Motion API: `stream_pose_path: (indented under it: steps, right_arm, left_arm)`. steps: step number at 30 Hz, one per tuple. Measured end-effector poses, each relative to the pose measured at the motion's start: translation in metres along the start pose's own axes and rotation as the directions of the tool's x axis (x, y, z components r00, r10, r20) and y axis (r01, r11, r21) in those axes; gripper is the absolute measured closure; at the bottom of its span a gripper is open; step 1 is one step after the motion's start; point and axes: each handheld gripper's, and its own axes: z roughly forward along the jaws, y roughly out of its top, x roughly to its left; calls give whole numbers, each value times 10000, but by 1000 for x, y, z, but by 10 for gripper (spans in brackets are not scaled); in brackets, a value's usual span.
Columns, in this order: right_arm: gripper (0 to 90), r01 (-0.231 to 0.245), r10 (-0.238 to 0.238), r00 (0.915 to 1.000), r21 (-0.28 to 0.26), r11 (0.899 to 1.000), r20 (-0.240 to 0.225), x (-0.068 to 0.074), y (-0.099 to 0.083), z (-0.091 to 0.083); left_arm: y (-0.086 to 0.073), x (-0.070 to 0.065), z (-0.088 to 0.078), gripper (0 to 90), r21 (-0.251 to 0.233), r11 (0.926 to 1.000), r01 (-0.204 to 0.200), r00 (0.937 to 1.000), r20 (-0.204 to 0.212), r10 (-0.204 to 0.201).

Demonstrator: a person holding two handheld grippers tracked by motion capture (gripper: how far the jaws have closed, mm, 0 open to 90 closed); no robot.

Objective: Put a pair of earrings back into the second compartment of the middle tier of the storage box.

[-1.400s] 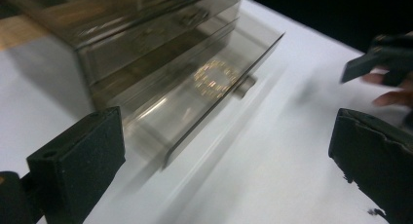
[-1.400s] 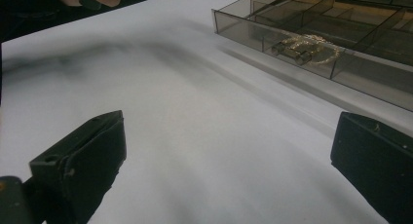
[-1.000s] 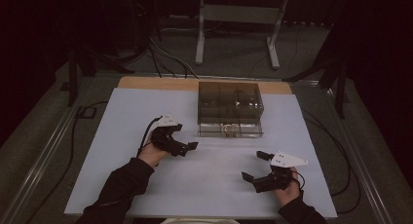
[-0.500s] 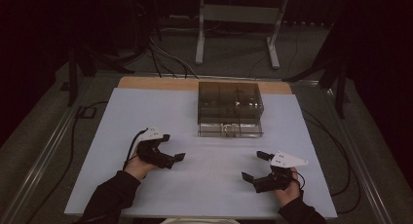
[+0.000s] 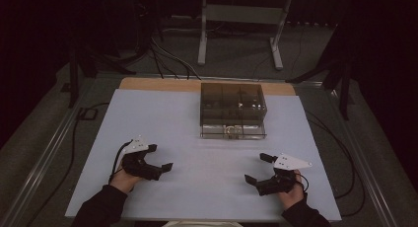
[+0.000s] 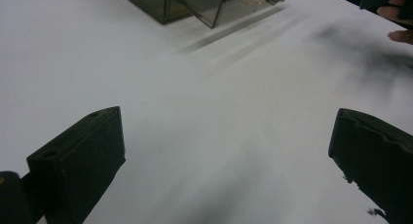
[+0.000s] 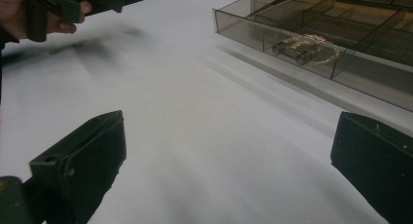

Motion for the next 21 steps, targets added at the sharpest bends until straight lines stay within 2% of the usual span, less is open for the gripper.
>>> stream_pose_path:
  steps: [4, 5, 7, 9, 10, 15, 21]
  right_arm:
    - [0, -16, 16, 10000, -7, 10000, 6, 0, 0, 0]
    - [0, -25, 25, 10000, 2, 10000, -1, 0, 0, 0]
    - [0, -28, 28, 10000, 7, 10000, 0, 0, 0, 0]
    - [0, -35, 35, 10000, 35, 10000, -4, 0, 0, 1]
    - [0, -35, 35, 10000, 45, 10000, 6, 0, 0, 1]
    - [0, -36, 36, 10000, 46, 10000, 14, 0, 0, 1]
    - [0, -12, 12, 10000, 105, 9999, -7, 0, 0, 2]
  left_arm:
    - [-7, 3, -9, 8, -223, 9995, 201, 9998, -58, -203]
    - [-11, 6, -15, 8, -387, 9986, 356, 9993, -137, -361]
    - [-13, 8, -17, 8, -424, 9984, 385, 9990, -208, -394]
    - [-19, 12, -24, 8, -528, 9968, 598, 9973, -391, -619]
    - [-21, 12, -25, 8, -508, 9966, 646, 9972, -357, -664]
    - [-26, 13, -32, 8, -486, 9970, 598, 9968, -504, -623]
    - [-35, 16, -42, 8, -585, 9950, 808, 9942, -669, -846]
